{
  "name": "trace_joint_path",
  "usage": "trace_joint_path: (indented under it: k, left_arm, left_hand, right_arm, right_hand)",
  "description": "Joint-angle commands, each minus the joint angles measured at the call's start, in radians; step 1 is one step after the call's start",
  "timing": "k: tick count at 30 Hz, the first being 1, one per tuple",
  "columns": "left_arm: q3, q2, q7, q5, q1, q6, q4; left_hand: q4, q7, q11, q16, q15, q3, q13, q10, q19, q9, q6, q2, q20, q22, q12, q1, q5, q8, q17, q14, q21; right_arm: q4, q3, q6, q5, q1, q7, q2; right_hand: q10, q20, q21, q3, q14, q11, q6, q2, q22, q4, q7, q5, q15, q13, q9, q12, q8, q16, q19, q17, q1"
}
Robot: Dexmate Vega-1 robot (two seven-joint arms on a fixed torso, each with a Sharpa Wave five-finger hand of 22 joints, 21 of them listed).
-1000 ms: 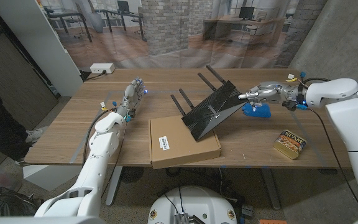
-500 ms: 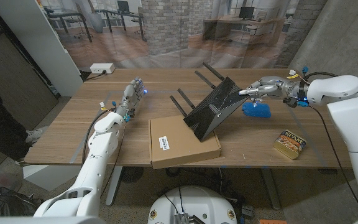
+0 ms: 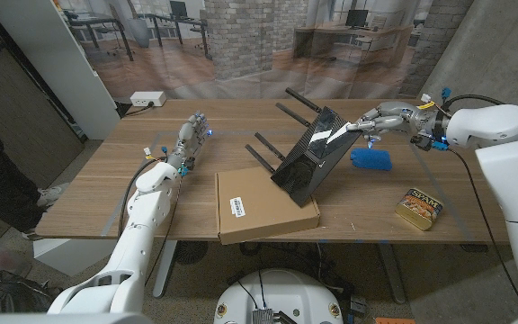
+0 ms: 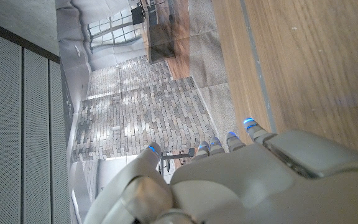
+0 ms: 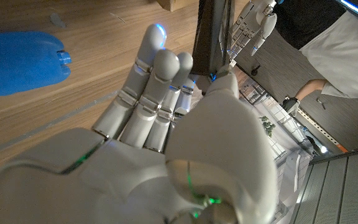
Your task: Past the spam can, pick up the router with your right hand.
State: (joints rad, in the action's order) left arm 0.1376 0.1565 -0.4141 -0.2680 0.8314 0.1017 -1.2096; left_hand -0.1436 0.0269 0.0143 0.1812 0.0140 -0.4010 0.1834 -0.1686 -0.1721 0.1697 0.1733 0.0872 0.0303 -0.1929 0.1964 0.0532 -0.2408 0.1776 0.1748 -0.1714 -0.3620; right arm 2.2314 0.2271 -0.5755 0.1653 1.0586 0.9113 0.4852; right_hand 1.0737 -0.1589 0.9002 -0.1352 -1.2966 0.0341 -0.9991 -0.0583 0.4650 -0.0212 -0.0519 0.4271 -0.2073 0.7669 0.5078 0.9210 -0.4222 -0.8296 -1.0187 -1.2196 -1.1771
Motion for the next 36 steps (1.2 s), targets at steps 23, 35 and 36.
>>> trace_joint_path:
  k: [23, 35, 36]
  left_arm:
    - [0.013, 0.003, -0.018, -0.001, -0.010, 0.008, 0.021]
    - [0.016, 0.005, -0.024, -0.003, -0.005, 0.005, 0.015]
    - [0.016, 0.006, -0.024, -0.003, -0.005, 0.004, 0.015]
  left_hand:
    - [-0.002, 0.007, -0.006, 0.003, 0.009, 0.006, 0.003, -0.072, -0.013, 0.003, 0.048, 0.018, 0.004, -0.003, 0.003, 0.002, -0.005, 0.004, 0.001, -0.143, 0.004]
    - [-0.002, 0.007, -0.007, 0.003, 0.009, 0.007, 0.003, -0.072, -0.012, 0.003, 0.049, 0.018, 0.004, -0.003, 0.003, 0.002, -0.006, 0.003, 0.001, -0.143, 0.006]
    - [-0.002, 0.007, -0.006, 0.003, 0.009, 0.007, 0.003, -0.072, -0.012, 0.003, 0.048, 0.018, 0.004, -0.003, 0.003, 0.002, -0.006, 0.004, 0.001, -0.143, 0.006]
  right_arm:
    - [0.067, 0.023, 0.070, 0.035, 0.004, -0.029, -0.057]
    - [0.080, 0.028, 0.080, 0.040, 0.003, -0.036, -0.072]
    - [0.081, 0.028, 0.079, 0.041, 0.003, -0.038, -0.074]
  right_hand:
    - [0.034, -0.021, 0.034, -0.002, 0.018, 0.024, -0.074, -0.113, -0.011, 0.019, -0.055, -0.010, -0.009, 0.007, 0.006, -0.012, -0.001, -0.004, 0.025, -0.001, -0.137]
    - [0.036, -0.021, 0.047, -0.004, 0.019, 0.022, -0.072, -0.112, -0.019, 0.026, -0.055, -0.012, -0.009, 0.005, 0.008, -0.017, 0.001, -0.004, 0.032, -0.001, -0.143]
    - [0.035, -0.021, 0.048, -0.004, 0.019, 0.022, -0.072, -0.112, -0.020, 0.026, -0.055, -0.012, -0.009, 0.008, 0.008, -0.015, 0.001, -0.004, 0.032, -0.001, -0.144]
